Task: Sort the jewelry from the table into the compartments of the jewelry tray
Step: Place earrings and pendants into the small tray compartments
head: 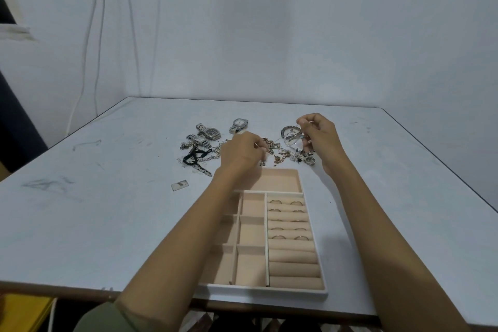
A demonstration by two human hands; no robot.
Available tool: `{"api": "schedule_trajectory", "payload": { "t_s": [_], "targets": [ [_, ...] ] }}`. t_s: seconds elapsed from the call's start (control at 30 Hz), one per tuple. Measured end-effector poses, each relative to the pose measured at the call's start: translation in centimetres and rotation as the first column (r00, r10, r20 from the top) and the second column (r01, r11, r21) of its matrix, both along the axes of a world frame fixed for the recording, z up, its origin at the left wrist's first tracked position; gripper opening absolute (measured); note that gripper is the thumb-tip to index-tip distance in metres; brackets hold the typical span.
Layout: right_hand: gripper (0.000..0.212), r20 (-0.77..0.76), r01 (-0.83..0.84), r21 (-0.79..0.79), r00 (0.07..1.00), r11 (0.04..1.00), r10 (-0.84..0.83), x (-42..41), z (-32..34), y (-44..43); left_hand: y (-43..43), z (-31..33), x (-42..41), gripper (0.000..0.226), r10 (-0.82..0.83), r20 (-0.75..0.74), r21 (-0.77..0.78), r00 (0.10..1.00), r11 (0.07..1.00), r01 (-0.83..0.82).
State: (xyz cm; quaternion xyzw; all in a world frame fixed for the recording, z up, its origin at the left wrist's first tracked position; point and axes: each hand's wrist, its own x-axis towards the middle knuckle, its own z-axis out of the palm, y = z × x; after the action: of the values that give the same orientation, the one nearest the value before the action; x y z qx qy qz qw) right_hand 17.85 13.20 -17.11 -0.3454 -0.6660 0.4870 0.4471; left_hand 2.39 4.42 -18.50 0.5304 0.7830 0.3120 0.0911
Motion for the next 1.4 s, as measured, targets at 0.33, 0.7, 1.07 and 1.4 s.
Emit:
{"api": "schedule_trajectory", "payload": {
  "t_s": [0.33, 0.7, 1.07, 1.4],
  "targets": [
    [0.009, 0.048, -0.129, 0.053, 0.991, 0.99, 0.127, -0.5, 0.1, -0.5, 1.4, 0.9, 2.3, 0.032, -0.147, 0.048, 0.137, 0.988, 0.981, 0.14],
    [0.011, 0.033, -0.072, 0.032, 0.997, 0.997, 0.071, -0.6, -0.7, 0.0, 2.0, -0.1, 1.5, 0.006, -0.095, 0.108, 0.178, 0.99, 0.981, 0.075],
    [0.009, 0.036, -0.088, 0.042, 0.996, 0.995, 0.087, -0.4, -0.3, -0.3, 1.9, -0.5, 1.7, 0.031, -0.241, 0.175, 0.149, 0.955, 0.965, 0.216],
    [0.009, -0.024, -0.135, 0.066, 0.99, 0.989, 0.136, -0.3, -0.3, -0.2, 1.9, -0.4, 2.1, 0.013, -0.258, 0.334, 0.187, 0.907, 0.961, 0.204]
  ]
}}
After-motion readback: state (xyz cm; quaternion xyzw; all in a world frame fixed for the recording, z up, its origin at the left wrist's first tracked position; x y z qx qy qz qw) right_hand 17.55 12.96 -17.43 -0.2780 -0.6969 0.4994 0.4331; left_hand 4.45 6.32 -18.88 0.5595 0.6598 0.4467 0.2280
